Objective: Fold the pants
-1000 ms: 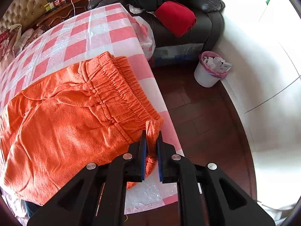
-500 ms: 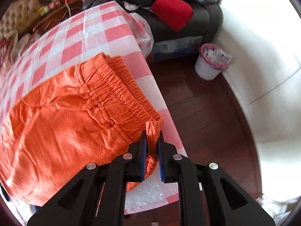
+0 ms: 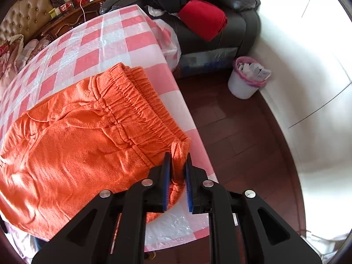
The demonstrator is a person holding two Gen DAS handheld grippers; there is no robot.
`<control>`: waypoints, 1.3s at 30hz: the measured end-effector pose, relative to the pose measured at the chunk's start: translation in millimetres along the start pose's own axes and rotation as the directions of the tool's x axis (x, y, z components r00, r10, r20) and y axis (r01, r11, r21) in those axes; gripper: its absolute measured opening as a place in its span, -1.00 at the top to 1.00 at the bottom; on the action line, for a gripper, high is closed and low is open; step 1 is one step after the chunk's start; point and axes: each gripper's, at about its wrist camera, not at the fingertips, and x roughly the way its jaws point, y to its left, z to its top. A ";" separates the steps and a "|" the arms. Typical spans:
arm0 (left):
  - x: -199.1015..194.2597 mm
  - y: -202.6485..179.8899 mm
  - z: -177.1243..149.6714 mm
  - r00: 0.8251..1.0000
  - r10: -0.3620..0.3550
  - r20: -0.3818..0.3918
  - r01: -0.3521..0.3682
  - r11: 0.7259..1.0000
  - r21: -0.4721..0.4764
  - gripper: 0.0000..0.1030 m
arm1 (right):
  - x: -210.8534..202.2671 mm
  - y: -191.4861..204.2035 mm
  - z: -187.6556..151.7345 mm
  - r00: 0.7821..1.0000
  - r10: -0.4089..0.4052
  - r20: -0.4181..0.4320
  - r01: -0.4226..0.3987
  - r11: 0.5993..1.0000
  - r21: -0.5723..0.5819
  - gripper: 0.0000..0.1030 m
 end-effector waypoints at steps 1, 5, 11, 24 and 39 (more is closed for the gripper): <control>-7.6 15.5 -7.5 1.000 -0.021 -0.006 0.020 0.996 -0.082 0.14 | 0.1 -0.3 -0.8 1.000 -0.007 0.006 0.007 1.000 -0.003 0.73; -39.0 48.4 -64.0 0.992 -0.123 -0.002 0.119 0.964 -0.239 0.39 | 0.2 3.6 -4.1 0.995 -0.085 0.053 0.086 0.996 -0.019 0.61; -35.6 35.2 -121.7 0.986 -0.155 -0.061 0.139 0.966 -0.220 0.39 | 5.6 38.1 -7.0 0.942 -0.313 0.120 0.322 0.944 -0.073 0.61; -54.7 32.8 -145.8 0.994 -0.075 -0.074 0.061 0.982 -0.177 0.81 | -89.8 82.5 5.6 0.904 -0.233 0.359 0.278 0.958 -0.077 -0.40; -60.6 -184.4 -74.3 0.954 -0.240 0.178 0.182 0.939 0.291 -0.04 | -1.0 373.4 4.4 0.962 0.220 0.164 -0.065 0.763 -0.643 -0.30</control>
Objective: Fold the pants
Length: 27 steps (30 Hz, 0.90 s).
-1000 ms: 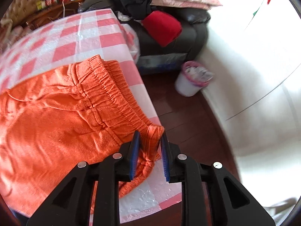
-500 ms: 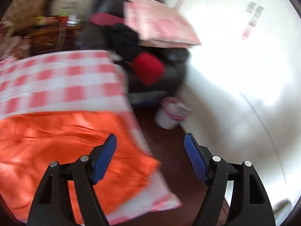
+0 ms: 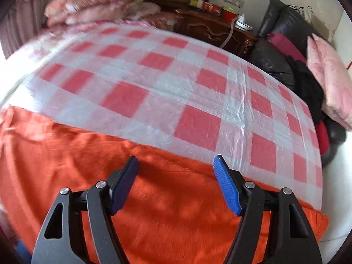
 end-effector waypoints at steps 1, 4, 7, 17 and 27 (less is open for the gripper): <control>15.6 -19.5 5.5 1.000 -0.027 -0.012 0.028 0.999 0.030 -0.05 | 7.0 -2.7 1.3 1.000 -0.004 0.012 0.003 0.999 0.039 -0.33; 59.3 -68.4 24.5 0.995 -0.088 -0.049 0.091 0.992 0.082 -0.07 | 10.9 -18.2 3.1 0.996 -0.086 0.031 0.080 0.987 0.140 -0.36; 106.9 -101.8 44.6 0.986 -0.098 -0.137 0.112 0.989 0.097 -0.04 | -3.2 -46.8 -6.7 0.999 -0.012 0.036 0.001 0.954 0.299 -0.37; 168.1 -99.2 49.8 0.990 0.117 -0.075 -0.105 0.984 0.142 -0.01 | -103.7 -212.5 -167.1 0.976 -0.216 0.024 0.149 0.744 0.651 -0.49; 101.1 -185.6 33.4 0.979 -0.191 -0.070 0.200 0.967 0.155 -0.19 | -99.6 -315.6 -267.8 0.999 -0.008 0.033 -0.023 0.551 0.834 0.22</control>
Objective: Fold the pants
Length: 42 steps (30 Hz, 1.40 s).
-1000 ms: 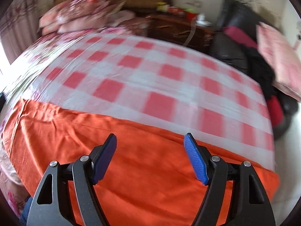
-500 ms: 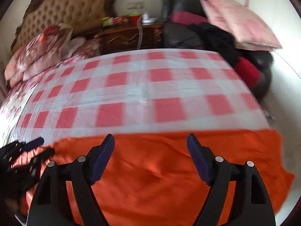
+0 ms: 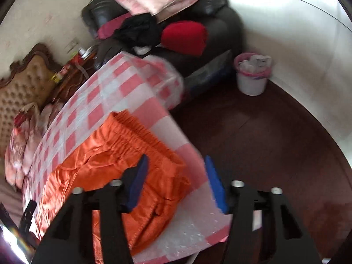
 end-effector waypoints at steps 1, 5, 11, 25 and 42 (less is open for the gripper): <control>-1.5 -9.0 0.5 0.999 -0.040 -0.003 0.040 0.999 -0.007 -0.19 | 7.6 6.9 0.0 1.000 -0.011 -0.015 0.011 1.000 -0.030 0.56; -11.0 -41.9 -8.6 0.988 -0.154 -0.021 0.154 0.988 0.009 -0.19 | 19.6 14.7 2.0 0.995 -0.103 -0.019 0.100 0.990 -0.098 0.62; -25.0 -72.3 -59.5 0.981 -0.123 -0.152 0.136 0.988 0.078 -0.40 | 16.0 16.1 -8.2 0.984 -0.177 0.029 0.179 0.972 -0.152 -0.52; -11.0 -180.8 -122.7 0.993 -0.058 -0.106 0.109 0.810 0.576 0.56 | -32.0 51.5 -66.0 0.972 -0.223 0.073 0.235 0.937 -0.258 -0.31; -29.5 -202.5 -131.7 1.000 -0.026 -0.005 0.023 0.728 0.685 0.94 | -26.0 49.3 -107.4 0.927 0.247 -0.283 -0.243 0.969 0.051 0.04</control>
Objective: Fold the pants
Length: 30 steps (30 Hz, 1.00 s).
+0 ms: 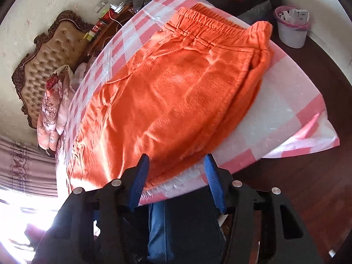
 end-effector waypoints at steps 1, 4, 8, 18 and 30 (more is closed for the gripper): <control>0.0 -1.4 -0.8 1.000 -0.003 -0.002 0.003 1.000 0.009 0.94 | -0.9 0.5 1.1 1.000 0.001 0.002 -0.001 1.000 0.005 0.14; 2.1 -5.4 -2.9 1.000 -0.012 -0.016 0.012 0.999 0.032 0.95 | 0.0 4.2 3.7 1.000 -0.019 0.005 0.019 1.000 -0.004 0.58; 8.1 -7.6 -6.8 0.999 -0.031 -0.038 0.033 0.999 0.036 0.93 | 6.5 9.3 1.9 0.995 -0.094 -0.014 0.094 0.995 -0.043 0.65; -50.9 108.4 -46.5 0.999 0.027 0.035 -0.009 0.902 -0.432 -0.08 | -8.7 52.5 -14.9 0.908 -0.393 0.146 0.420 0.857 -0.298 0.57; -152.4 397.7 -372.8 0.960 0.143 -0.242 -0.255 0.080 -0.964 -0.12 | 27.7 107.8 70.2 0.813 -0.451 0.368 0.579 0.694 -0.428 -0.36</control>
